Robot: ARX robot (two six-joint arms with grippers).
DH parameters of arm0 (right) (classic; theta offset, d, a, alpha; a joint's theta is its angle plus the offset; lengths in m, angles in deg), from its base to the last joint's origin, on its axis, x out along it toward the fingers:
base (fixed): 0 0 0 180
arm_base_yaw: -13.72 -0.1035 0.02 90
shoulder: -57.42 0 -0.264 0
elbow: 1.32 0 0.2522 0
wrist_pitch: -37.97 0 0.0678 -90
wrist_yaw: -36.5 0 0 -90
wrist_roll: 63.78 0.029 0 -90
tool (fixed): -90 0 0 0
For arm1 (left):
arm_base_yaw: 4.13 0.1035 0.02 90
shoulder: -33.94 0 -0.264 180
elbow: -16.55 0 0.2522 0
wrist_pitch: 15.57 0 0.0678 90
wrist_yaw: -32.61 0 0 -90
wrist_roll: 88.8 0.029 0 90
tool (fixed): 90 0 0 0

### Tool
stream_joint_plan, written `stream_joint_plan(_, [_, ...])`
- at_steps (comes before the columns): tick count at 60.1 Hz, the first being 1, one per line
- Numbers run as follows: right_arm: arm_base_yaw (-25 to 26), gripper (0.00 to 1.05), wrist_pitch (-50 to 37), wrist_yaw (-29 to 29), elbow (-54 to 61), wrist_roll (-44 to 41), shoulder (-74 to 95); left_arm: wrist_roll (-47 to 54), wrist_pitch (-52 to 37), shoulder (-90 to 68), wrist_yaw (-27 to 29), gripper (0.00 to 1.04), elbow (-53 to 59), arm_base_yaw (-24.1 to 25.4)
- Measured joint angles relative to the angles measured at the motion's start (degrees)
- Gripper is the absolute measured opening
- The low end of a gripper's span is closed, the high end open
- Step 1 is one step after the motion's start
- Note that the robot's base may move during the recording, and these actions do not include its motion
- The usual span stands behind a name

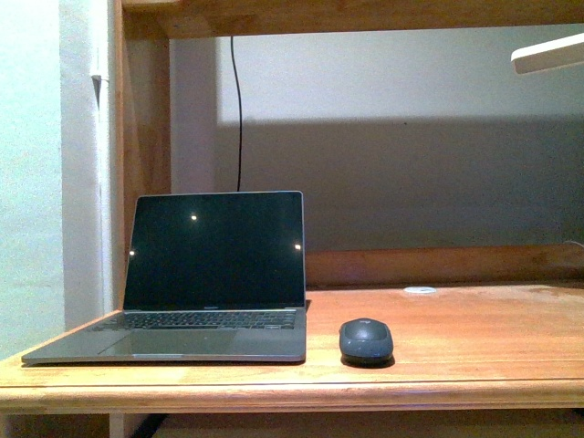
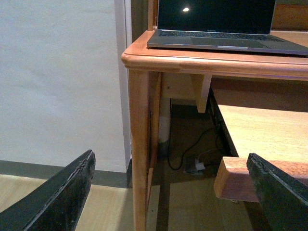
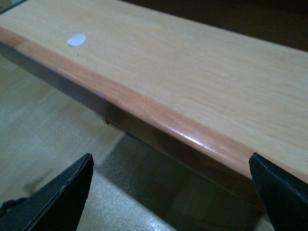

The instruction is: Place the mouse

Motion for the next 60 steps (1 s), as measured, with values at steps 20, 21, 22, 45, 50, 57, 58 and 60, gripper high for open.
stream_joint_plan(20, [-11.76,0.97,-14.12,8.72,4.24,-0.24,12.63,0.00,0.00,0.00,0.00,0.97,0.00,0.00])
stream_joint_plan(21, [-12.28,0.97,-15.08,9.27,4.24,0.09,13.53,0.00,0.00,0.00,-0.02,0.97,0.00,0.00])
stream_joint_plan(22, [-12.55,0.97,-15.56,9.51,4.24,0.22,13.99,0.00,0.00,0.00,-0.02,0.97,0.00,0.00])
stream_joint_plan(45, [-21.22,0.97,-29.18,19.67,-3.63,5.88,32.39,0.02,0.00,0.00,-0.02,0.97,0.00,0.00])
stream_joint_plan(50, [-22.75,0.97,-30.56,21.79,-7.34,6.97,36.54,0.02,0.00,0.00,0.00,0.97,0.00,0.00])
stream_joint_plan(57, [-25.55,0.97,-31.61,25.97,-15.10,8.22,44.13,0.02,0.00,0.00,0.00,0.97,0.00,0.00])
stream_joint_plan(58, [-25.81,0.97,-31.63,26.47,-16.06,8.28,45.05,0.02,0.00,0.00,-0.02,0.97,0.00,0.00])
stream_joint_plan(60, [-26.47,0.97,-31.98,27.82,-18.47,8.72,47.50,0.00,0.00,0.00,0.00,0.97,0.00,0.00])
